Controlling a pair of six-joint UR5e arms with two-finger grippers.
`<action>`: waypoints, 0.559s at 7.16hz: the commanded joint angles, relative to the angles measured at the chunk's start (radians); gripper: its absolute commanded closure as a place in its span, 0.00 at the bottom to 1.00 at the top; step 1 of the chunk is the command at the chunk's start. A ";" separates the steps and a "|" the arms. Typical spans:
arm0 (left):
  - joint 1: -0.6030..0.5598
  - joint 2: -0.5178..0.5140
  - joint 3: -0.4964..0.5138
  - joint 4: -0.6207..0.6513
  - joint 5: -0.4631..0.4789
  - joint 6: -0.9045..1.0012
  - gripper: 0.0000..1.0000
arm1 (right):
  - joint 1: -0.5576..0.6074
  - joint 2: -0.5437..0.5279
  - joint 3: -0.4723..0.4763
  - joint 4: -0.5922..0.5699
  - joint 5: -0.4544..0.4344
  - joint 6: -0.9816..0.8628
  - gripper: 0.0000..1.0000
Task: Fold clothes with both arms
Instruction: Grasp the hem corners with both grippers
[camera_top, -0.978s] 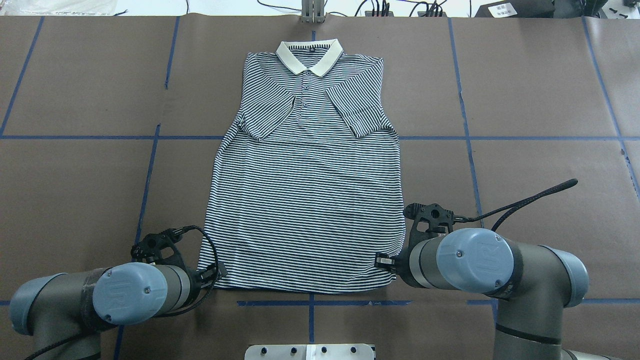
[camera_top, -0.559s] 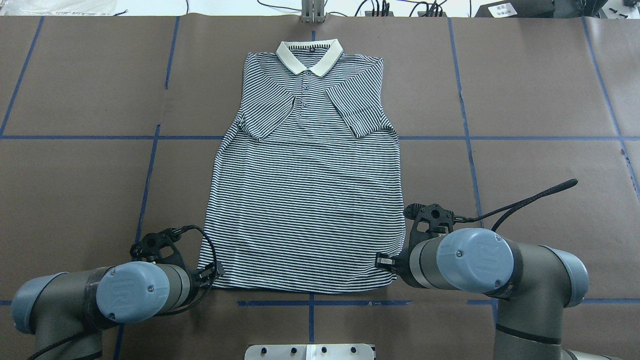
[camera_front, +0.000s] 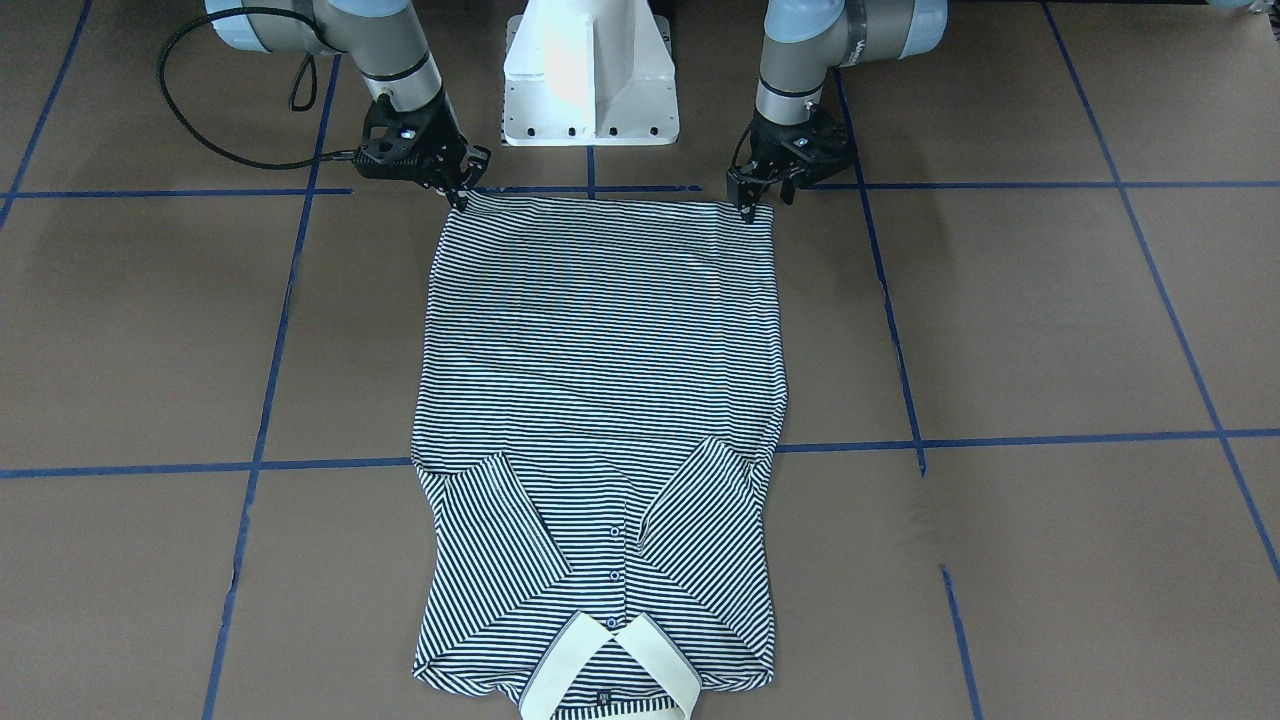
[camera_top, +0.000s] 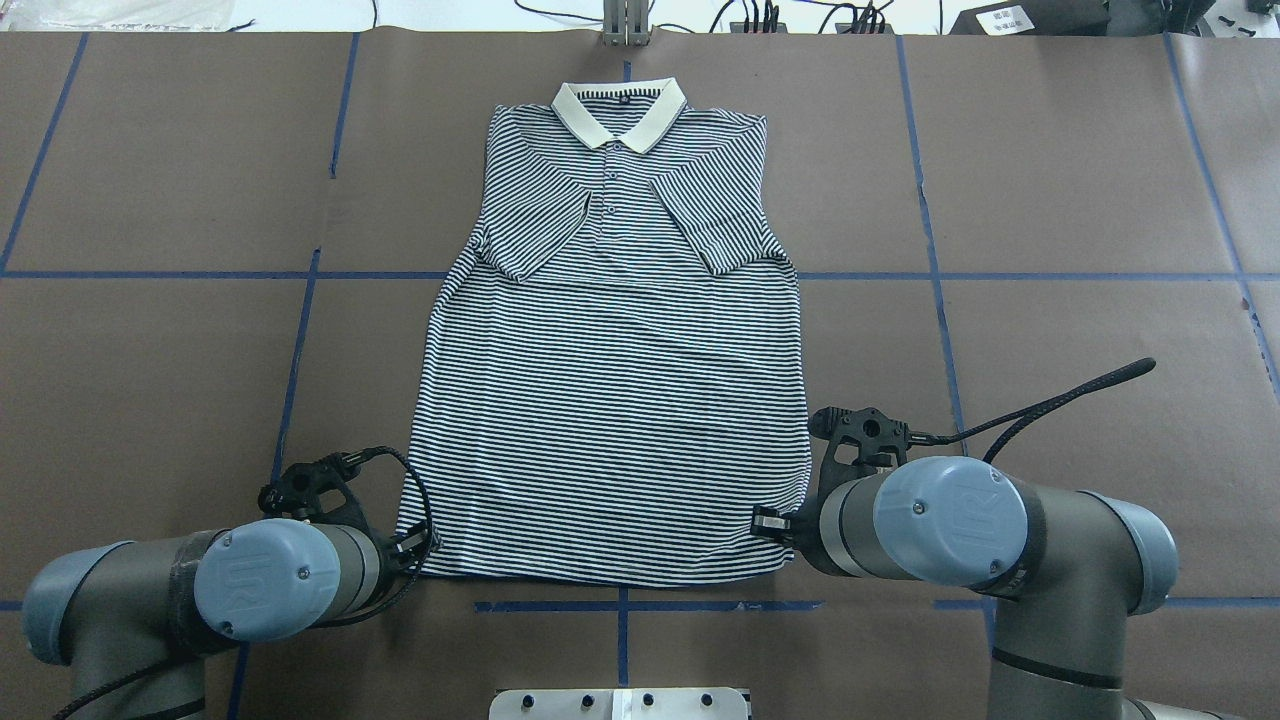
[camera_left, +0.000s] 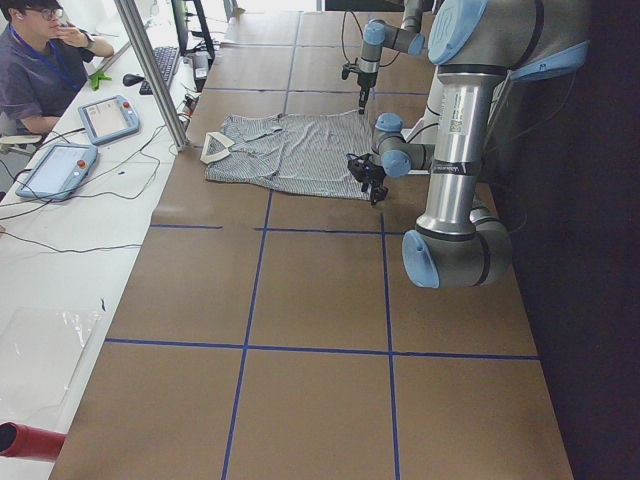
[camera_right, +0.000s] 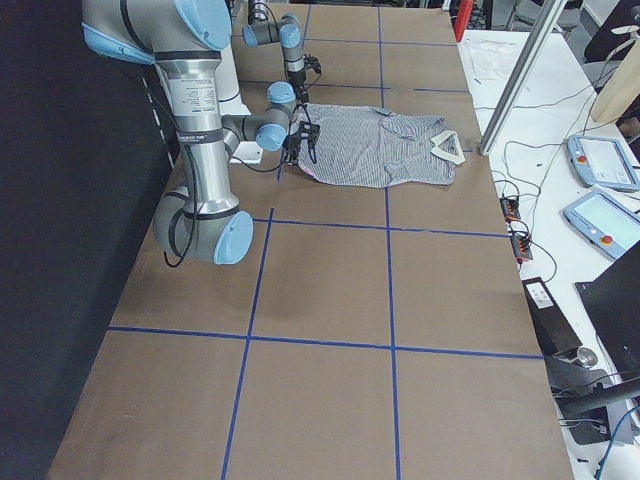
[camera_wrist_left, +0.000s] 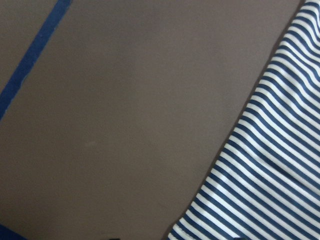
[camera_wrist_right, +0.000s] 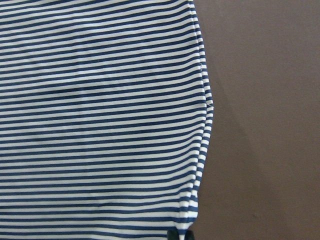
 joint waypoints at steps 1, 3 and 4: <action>0.002 0.000 -0.002 0.000 0.000 -0.002 0.79 | 0.000 -0.001 -0.001 0.000 0.000 0.000 1.00; 0.002 0.000 -0.006 0.000 0.000 -0.001 1.00 | 0.000 -0.002 -0.001 0.000 0.000 0.000 1.00; 0.001 -0.002 -0.014 0.000 0.000 -0.001 1.00 | 0.002 -0.002 -0.001 0.000 0.000 0.000 1.00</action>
